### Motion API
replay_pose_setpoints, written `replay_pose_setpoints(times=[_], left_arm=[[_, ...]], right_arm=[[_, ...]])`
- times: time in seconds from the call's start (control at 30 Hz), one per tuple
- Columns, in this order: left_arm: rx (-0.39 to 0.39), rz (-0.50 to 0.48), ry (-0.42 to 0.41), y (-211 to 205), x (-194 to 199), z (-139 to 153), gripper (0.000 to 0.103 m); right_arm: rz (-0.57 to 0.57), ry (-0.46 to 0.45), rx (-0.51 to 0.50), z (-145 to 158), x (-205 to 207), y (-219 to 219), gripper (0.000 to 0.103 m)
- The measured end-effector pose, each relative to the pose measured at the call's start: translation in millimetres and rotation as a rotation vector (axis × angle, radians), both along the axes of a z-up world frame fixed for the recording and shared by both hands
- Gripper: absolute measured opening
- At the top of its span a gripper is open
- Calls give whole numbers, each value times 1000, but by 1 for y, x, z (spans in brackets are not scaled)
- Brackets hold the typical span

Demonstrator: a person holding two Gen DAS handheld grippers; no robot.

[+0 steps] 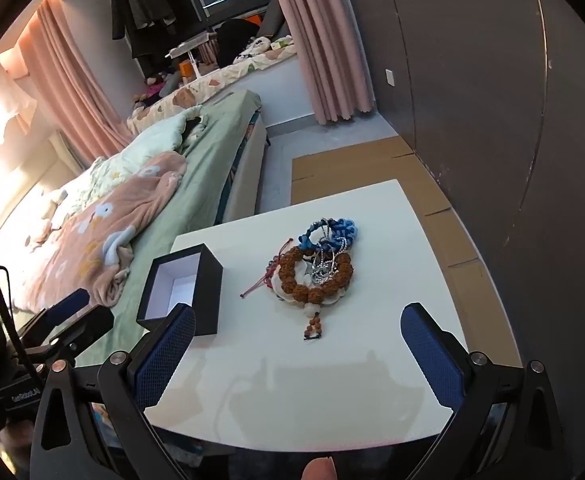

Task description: Organize jewelry

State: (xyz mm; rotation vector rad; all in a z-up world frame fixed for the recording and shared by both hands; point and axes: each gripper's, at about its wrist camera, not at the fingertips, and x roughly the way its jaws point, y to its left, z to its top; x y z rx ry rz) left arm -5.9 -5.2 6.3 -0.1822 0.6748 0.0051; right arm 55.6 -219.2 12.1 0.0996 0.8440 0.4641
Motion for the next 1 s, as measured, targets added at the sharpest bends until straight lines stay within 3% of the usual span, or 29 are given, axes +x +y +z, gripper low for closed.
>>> replay_pose_setpoints(times=[1.0], left_arm=[[5,10,-64,-2,-10,9,100]], right_arm=[[-10,-34,0,11,4,-11,103]])
